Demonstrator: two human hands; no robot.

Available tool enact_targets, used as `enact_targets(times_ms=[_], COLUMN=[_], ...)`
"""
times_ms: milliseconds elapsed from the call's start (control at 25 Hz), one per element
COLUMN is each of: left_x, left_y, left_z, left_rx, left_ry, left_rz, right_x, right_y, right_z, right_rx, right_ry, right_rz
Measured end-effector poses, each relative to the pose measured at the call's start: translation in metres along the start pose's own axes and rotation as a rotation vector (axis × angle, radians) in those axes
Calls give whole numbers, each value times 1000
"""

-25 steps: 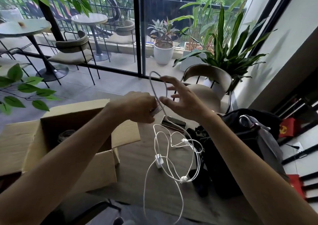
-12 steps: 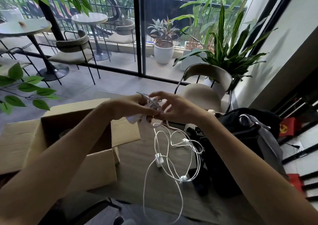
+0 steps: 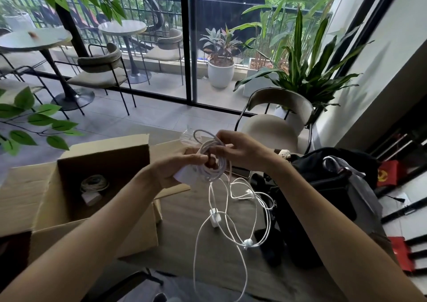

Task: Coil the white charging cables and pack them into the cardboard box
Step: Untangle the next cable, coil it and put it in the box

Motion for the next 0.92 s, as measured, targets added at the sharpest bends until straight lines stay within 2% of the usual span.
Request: enact_targets(times_ms=[160, 240, 320, 440, 560, 680, 720, 800, 840, 880, 920], left_x=[-10, -18, -23, -21, -10, 3, 4, 3, 2, 1, 1], left_y=[-11, -17, -22, -26, -24, -24, -22, -13, -10, -9, -10], left_z=[-7, -9, -8, -4, 2, 12, 16, 24, 26, 26, 26], left_rx=[101, 101, 85, 95, 105, 47, 52, 110, 135, 137, 126], left_ry=[-131, -159, -170, -165, -204, -291, -304, -298, -273, -246, -226], left_rz=[390, 588, 676, 602, 553, 578, 590, 589, 575, 561, 558], right_x=[-3, -3, -4, -6, -6, 23, 36, 56, 55, 45, 28], right_y=[4, 2, -1, 0, 0, 20, 31, 49, 54, 52, 42], right_z=[-4, -3, 2, 10, 10, 14, 21, 36, 39, 35, 27], right_rx=[171, 223, 286, 393, 408, 479, 487, 375, 298, 244, 203], right_ry=[42, 62, 86, 104, 86, -167, -300, -547, -558, -444, -269], right_rz=[121, 119, 132, 154, 138, 69, 123, 335, 475, 543, 499])
Point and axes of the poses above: each hand's wrist, its own z-axis away from the middle knuckle, its own y-axis out of the back of the hand, x = y × z, the point moved 8 cm from there along -z, towards the middle knuckle, and after that the axes turned 8 degrees about y, right-handed, at the moved point
